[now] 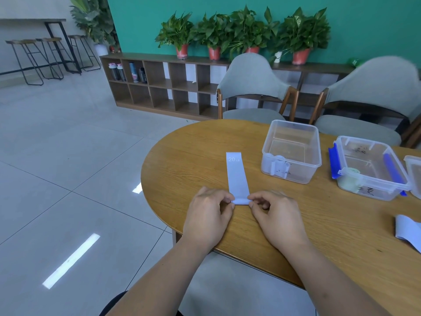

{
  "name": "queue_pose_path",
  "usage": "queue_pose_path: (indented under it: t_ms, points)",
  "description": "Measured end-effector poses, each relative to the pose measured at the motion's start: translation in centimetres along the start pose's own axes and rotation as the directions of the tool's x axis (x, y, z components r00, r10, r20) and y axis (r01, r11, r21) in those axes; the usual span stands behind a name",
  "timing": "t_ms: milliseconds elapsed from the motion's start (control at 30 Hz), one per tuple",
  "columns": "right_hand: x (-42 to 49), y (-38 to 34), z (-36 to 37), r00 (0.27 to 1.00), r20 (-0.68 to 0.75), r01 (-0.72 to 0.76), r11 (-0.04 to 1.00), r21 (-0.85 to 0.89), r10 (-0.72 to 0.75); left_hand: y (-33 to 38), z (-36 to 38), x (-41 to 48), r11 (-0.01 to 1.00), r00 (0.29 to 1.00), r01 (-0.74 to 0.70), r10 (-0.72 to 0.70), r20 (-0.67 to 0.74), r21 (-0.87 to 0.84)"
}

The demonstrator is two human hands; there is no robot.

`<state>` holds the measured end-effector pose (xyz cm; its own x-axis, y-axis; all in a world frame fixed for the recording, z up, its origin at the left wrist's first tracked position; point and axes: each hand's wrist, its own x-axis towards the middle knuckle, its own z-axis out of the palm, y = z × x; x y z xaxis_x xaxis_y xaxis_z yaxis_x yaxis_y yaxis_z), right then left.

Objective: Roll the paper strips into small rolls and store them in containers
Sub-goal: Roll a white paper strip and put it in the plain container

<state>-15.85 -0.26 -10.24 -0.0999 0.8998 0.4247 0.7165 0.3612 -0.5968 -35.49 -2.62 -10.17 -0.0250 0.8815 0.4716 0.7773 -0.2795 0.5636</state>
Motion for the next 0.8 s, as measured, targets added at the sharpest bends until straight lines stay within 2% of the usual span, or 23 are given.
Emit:
queue_pose_path:
  t_ms: [300,700,800]
  points:
    - [0.15,0.24,0.39,1.0,0.02,0.023,0.998,-0.055,-0.022,-0.14,0.1,0.17,1.0,1.0,-0.005,0.005,0.008,0.022]
    - [0.01,-0.09,0.02,1.0,-0.011,-0.024,0.999,0.038,0.025,0.28,-0.26,0.05,0.996,0.998,0.067,-0.067,0.01,-0.055]
    - [0.05,-0.1,0.07,1.0,-0.017,-0.004,1.0,0.0,0.004,0.43,-0.29,0.05,0.995,0.997,0.082,-0.082,0.01,-0.056]
